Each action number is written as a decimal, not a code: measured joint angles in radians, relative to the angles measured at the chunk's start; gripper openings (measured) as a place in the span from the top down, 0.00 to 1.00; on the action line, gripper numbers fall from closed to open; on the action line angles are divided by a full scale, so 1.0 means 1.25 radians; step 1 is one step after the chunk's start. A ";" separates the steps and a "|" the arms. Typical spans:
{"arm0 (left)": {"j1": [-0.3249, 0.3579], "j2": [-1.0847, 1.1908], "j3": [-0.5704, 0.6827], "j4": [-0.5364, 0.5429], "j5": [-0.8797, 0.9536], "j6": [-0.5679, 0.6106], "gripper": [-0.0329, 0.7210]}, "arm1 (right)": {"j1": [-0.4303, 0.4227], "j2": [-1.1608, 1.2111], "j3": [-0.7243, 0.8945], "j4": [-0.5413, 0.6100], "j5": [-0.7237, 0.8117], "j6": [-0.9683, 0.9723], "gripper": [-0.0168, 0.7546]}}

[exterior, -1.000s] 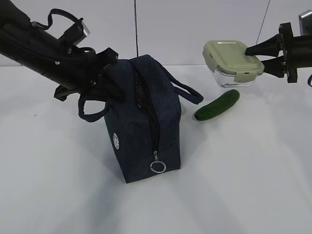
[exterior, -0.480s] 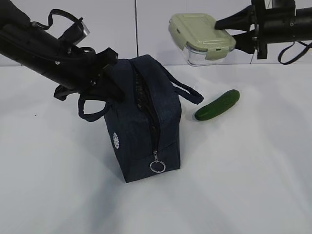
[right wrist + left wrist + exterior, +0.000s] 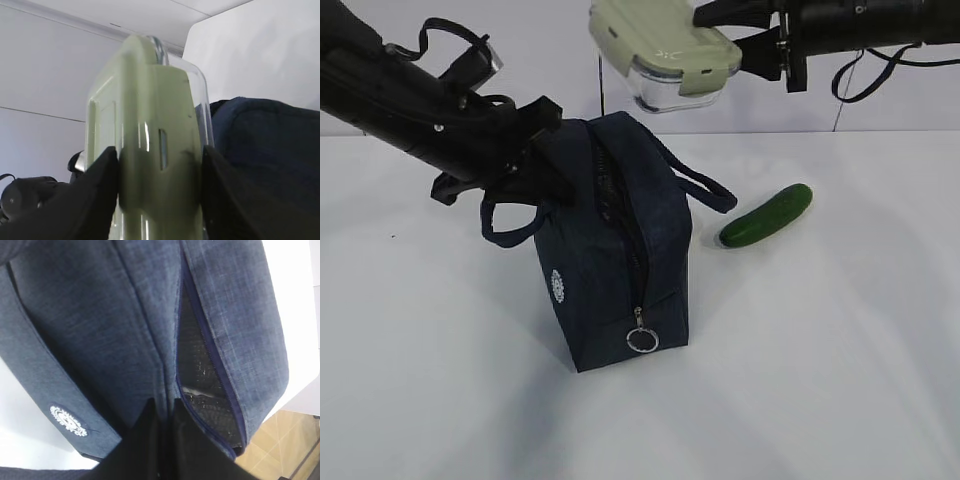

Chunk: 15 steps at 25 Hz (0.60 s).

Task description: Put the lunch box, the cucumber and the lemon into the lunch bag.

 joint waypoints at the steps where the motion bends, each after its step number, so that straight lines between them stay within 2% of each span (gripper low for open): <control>1: 0.000 0.000 0.000 -0.003 -0.003 0.000 0.96 | 0.008 0.000 0.000 -0.006 0.000 0.004 0.50; 10: 0.000 0.000 0.000 -0.023 -0.019 0.001 0.96 | 0.059 0.000 0.000 -0.096 0.006 0.020 0.50; 15: 0.000 0.000 0.000 -0.031 -0.019 0.005 0.96 | 0.080 0.000 0.000 -0.178 0.008 0.038 0.50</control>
